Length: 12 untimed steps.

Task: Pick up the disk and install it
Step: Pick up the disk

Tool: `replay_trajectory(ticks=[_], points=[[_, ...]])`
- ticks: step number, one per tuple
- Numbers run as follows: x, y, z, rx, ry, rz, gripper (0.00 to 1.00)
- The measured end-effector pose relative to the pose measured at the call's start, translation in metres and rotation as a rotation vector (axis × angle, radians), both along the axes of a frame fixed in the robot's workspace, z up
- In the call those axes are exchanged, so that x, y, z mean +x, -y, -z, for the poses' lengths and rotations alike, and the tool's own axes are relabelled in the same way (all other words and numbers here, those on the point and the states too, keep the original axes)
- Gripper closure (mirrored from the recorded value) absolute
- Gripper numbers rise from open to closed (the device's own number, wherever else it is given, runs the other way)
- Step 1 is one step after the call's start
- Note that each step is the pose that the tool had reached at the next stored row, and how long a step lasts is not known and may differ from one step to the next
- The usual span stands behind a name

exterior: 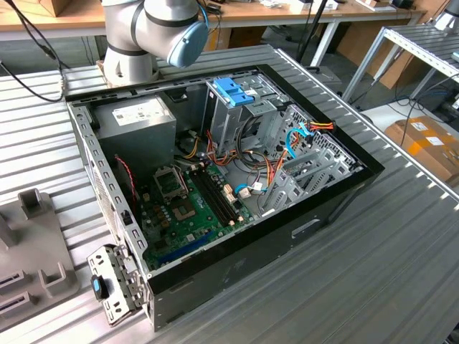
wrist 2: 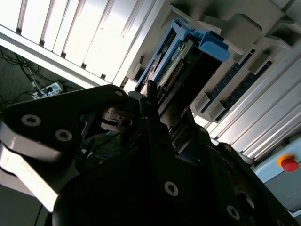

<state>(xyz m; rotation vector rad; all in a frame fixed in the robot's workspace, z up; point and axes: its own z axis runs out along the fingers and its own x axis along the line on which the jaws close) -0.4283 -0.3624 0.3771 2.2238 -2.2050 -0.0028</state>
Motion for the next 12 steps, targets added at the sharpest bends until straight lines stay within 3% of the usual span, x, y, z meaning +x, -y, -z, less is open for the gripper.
replay_trajectory(ticks=[6, 12], points=[[0.0, 0.0, -0.0136, -0.0001, 0.0, 0.0, 0.65], [0.0, 0.0, -0.0227, -0.0002, 0.0, 0.0, 0.65]])
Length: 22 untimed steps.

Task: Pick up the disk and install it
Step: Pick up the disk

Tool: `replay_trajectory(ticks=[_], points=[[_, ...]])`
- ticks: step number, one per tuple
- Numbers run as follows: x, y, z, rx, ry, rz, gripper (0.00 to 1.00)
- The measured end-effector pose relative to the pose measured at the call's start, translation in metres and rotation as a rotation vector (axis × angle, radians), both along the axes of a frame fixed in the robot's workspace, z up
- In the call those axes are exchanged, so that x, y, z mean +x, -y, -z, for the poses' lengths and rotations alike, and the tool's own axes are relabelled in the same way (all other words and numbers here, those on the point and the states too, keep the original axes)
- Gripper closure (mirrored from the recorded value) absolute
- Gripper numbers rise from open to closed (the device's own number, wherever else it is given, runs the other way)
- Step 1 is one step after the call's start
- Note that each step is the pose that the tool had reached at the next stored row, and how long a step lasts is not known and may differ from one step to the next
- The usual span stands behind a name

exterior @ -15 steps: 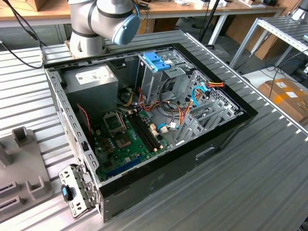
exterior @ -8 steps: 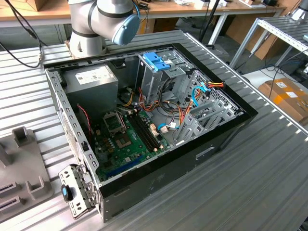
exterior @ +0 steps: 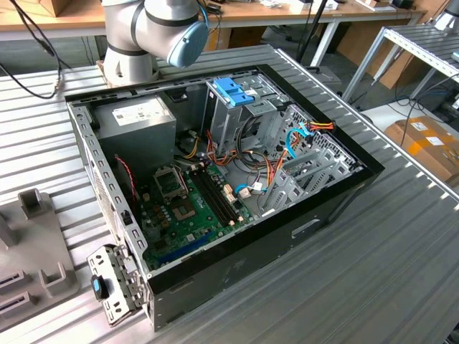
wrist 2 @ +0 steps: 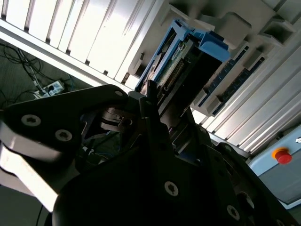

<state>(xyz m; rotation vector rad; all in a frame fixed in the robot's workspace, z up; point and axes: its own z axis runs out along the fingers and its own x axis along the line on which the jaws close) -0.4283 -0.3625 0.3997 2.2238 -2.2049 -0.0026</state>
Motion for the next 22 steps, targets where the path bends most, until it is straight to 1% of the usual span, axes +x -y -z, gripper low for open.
replay_trajectory(ticks=[1, 2, 8, 10, 11, 22], points=[[0.0, 0.0, -0.0015, 0.0, 0.0, 0.0, 0.65], [0.0, 0.0, -0.0044, 0.0, 0.0, 0.0, 0.65], [0.0, 0.0, -0.0131, 0.0, 0.0, 0.0, 0.65], [0.0, 0.0, -0.0186, 0.0, 0.0001, 0.0, 0.65], [-0.0001, 0.0, -0.0201, 0.0001, 0.0001, 0.0, 0.65], [0.0, 0.0, -0.0212, -0.0002, 0.0, 0.0, 0.65]])
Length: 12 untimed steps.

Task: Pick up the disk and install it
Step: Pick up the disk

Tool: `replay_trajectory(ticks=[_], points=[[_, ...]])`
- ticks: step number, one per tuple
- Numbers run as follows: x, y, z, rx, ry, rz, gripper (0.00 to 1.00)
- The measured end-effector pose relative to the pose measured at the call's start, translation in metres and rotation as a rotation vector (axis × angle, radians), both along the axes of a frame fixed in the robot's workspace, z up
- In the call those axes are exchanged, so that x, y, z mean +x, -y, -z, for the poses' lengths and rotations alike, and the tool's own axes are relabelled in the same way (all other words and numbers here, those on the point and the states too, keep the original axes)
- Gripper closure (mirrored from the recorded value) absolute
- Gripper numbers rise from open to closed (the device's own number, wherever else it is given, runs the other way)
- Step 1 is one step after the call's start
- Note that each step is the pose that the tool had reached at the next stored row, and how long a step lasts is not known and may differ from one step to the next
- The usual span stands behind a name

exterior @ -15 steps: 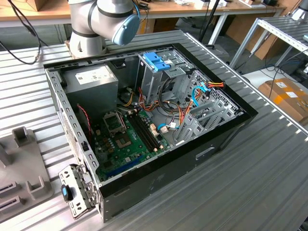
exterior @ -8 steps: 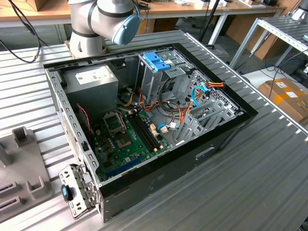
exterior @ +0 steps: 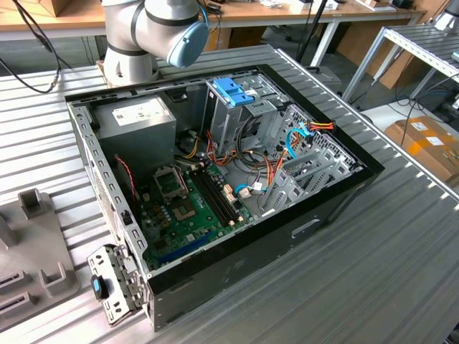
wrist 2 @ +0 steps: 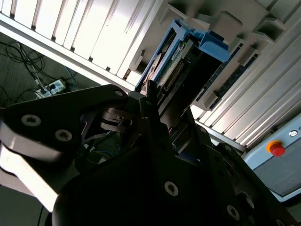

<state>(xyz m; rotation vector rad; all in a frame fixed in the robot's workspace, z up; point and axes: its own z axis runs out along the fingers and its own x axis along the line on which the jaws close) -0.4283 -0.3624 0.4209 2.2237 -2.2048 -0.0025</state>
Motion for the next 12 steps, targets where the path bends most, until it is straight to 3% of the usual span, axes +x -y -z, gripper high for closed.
replay_trajectory(ticks=[5, 11, 12], points=[[0.0, 0.0, -0.001, -0.0002, -0.0003, 0.0, 0.65], [0.0, 0.0, -0.0157, -0.0006, 0.0, 0.0, 0.65], [0.0, 0.0, -0.0215, -0.0006, -0.0001, 0.0, 0.65]])
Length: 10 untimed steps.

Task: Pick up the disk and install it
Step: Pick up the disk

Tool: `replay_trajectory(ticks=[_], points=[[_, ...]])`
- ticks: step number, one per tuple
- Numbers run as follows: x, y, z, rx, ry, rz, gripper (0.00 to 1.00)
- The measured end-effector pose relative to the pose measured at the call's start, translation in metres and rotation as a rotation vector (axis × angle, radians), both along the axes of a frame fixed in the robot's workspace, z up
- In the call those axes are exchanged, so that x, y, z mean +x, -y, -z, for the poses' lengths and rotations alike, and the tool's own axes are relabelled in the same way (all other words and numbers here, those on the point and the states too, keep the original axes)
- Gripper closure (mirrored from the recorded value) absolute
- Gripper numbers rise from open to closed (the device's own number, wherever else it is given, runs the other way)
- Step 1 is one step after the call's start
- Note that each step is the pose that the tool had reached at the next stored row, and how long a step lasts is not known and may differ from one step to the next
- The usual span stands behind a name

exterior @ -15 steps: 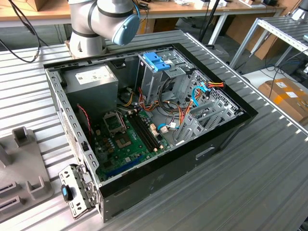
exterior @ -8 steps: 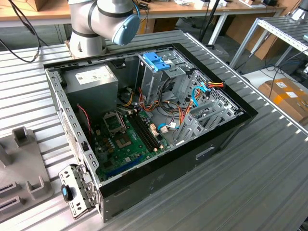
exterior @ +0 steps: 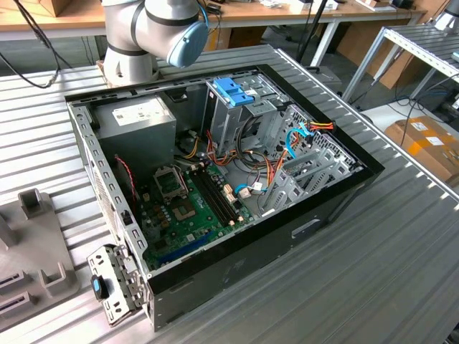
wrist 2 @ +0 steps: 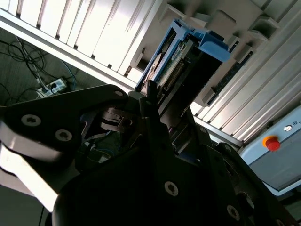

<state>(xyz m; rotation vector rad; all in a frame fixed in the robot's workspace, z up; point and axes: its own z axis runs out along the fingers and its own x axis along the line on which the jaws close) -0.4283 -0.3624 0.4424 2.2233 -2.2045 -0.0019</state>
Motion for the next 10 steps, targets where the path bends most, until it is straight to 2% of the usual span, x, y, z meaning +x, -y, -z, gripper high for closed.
replay_trajectory(ticks=[5, 10], points=[[0.0, 0.0, -0.0176, 0.0001, 0.0001, 0.0, 0.65], [0.0, 0.0, -0.0296, 0.0001, 0.0001, 0.0, 0.65]])
